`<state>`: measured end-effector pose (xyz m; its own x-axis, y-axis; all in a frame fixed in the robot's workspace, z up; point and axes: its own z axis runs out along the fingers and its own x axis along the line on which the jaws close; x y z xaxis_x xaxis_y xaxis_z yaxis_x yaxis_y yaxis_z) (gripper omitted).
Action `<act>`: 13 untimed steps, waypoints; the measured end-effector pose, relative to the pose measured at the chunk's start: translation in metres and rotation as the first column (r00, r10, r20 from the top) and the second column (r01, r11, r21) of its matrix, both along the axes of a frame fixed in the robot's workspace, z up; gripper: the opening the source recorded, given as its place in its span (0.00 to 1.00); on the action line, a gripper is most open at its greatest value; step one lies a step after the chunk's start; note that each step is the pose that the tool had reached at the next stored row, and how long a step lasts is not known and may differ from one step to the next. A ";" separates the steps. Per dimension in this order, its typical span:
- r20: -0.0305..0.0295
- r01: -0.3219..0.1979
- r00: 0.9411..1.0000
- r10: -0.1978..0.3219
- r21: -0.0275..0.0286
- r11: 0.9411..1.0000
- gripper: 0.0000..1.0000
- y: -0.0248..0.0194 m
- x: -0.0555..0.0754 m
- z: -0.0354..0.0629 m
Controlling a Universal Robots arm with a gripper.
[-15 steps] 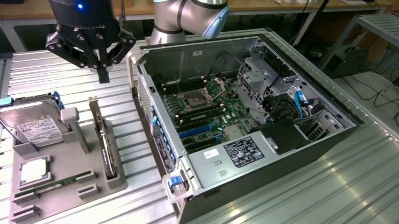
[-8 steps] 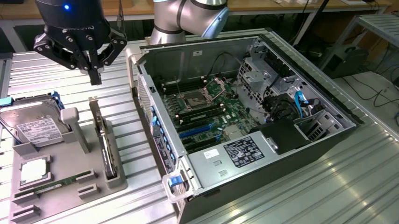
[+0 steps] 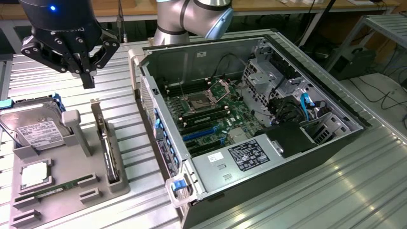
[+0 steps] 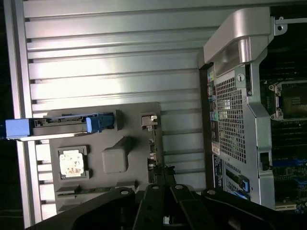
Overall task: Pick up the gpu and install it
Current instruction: 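Reach for the gpu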
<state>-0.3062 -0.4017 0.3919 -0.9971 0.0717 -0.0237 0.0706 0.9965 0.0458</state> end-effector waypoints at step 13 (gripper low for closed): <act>-0.004 -0.086 0.996 0.086 0.038 0.996 0.11 -0.0006 -0.002 -0.0001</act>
<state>-0.3086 -0.4022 0.3918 -0.9998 -0.0134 -0.0175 -0.0148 0.9964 0.0833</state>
